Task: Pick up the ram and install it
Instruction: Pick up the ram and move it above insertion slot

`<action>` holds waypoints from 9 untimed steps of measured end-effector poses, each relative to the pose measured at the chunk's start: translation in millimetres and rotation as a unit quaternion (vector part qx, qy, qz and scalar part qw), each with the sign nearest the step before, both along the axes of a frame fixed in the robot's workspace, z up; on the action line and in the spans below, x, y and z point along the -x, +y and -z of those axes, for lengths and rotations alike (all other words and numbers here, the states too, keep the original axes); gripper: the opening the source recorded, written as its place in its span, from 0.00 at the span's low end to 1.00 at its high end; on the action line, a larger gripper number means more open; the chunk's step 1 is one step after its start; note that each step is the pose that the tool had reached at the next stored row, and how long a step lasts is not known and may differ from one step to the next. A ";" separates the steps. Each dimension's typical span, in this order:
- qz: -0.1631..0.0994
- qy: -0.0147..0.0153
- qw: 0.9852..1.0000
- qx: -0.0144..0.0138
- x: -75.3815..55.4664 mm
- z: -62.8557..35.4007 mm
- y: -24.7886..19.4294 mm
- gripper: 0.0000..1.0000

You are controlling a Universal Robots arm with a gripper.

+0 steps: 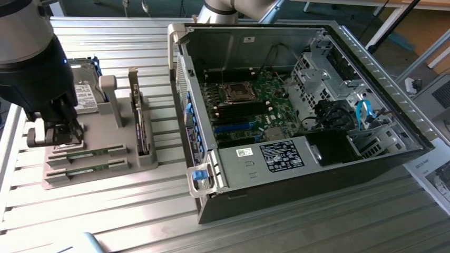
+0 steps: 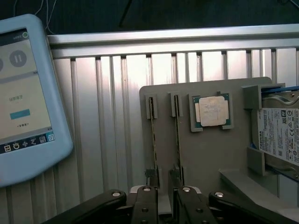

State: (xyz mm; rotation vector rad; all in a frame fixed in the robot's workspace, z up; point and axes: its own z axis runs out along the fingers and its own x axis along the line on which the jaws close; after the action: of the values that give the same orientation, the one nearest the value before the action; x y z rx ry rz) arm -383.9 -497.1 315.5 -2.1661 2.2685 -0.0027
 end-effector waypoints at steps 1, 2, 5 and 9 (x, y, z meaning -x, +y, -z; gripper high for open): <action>0.000 0.000 1.000 0.000 0.0 1.3 -0.4 0.24; 0.000 0.000 1.000 0.000 0.0 2.8 -1.1 0.24; 0.000 0.000 1.000 0.000 0.0 7.4 -3.4 0.24; 0.000 0.000 1.000 0.000 0.0 15.2 -8.3 0.24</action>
State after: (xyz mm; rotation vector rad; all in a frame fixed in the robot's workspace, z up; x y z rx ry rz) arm -383.9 -505.4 300.3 -2.1662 2.2680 -0.0021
